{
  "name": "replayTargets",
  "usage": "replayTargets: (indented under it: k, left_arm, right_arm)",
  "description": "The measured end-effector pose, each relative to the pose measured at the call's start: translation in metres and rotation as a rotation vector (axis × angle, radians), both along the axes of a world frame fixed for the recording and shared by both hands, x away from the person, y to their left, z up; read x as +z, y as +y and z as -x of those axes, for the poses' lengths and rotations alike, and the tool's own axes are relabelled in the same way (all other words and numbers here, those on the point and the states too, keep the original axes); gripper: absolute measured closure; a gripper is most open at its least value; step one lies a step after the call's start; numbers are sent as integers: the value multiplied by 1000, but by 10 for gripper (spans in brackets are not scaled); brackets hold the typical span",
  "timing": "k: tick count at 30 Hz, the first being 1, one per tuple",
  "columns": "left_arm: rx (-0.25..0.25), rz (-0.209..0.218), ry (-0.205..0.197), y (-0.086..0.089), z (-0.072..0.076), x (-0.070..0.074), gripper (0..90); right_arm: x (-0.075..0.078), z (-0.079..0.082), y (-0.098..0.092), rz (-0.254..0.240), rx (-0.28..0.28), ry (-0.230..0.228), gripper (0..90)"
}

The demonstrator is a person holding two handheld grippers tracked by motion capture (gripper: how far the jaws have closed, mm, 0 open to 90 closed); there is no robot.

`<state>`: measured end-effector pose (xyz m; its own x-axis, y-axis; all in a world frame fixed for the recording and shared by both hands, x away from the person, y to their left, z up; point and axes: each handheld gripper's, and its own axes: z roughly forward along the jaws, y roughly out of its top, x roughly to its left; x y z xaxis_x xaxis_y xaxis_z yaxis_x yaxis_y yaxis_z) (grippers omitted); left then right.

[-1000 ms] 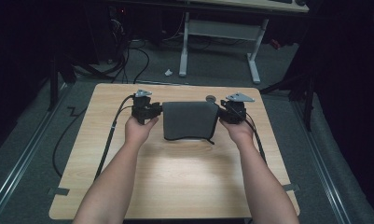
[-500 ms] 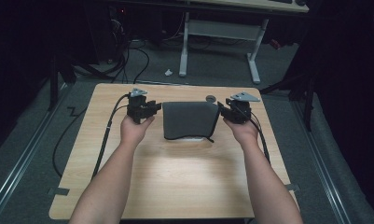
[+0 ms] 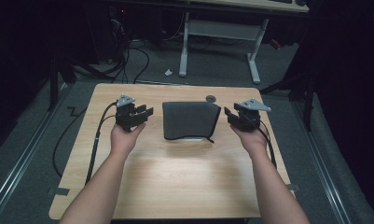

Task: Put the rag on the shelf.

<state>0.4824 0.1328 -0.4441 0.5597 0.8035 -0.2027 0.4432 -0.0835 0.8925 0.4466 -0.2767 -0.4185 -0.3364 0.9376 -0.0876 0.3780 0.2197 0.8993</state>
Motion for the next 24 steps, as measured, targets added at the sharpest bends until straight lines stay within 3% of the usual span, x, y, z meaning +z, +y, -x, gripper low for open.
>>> replayTargets:
  k: [3, 5, 7, 10, 12, 15, 21, 24]
  left_arm:
    - [-8, 13, -3, 5, 15, -1, 578]
    - [-17, 5, -25, 8, 29, -3, 568]
    - [-27, 8, -35, 11, 43, -6, 558]
    - [-49, -6, -30, 14, 64, -13, 536]
    - [-60, -13, -28, 17, 79, -19, 528]
    - [-87, -5, 8, 21, 102, -31, 510]
    - [-139, -49, 83, 29, 155, -60, 489]
    - [-145, -79, 112, 28, 183, -77, 488]
  right_arm:
    - [-2, 14, -2, 10, 5, -8, 526]
    - [-4, 23, -3, 18, 3, 16, 493]
    - [-7, 34, -4, 19, 13, 0, 485]
    - [-12, 49, -4, 26, 20, 22, 435]
    - [-17, 61, -3, 40, 29, 11, 425]
    - [-26, 83, 0, 43, 40, 12, 419]
    - [-57, 129, 11, 47, 84, 52, 440]
    - [-75, 148, 19, 66, 79, 106, 450]
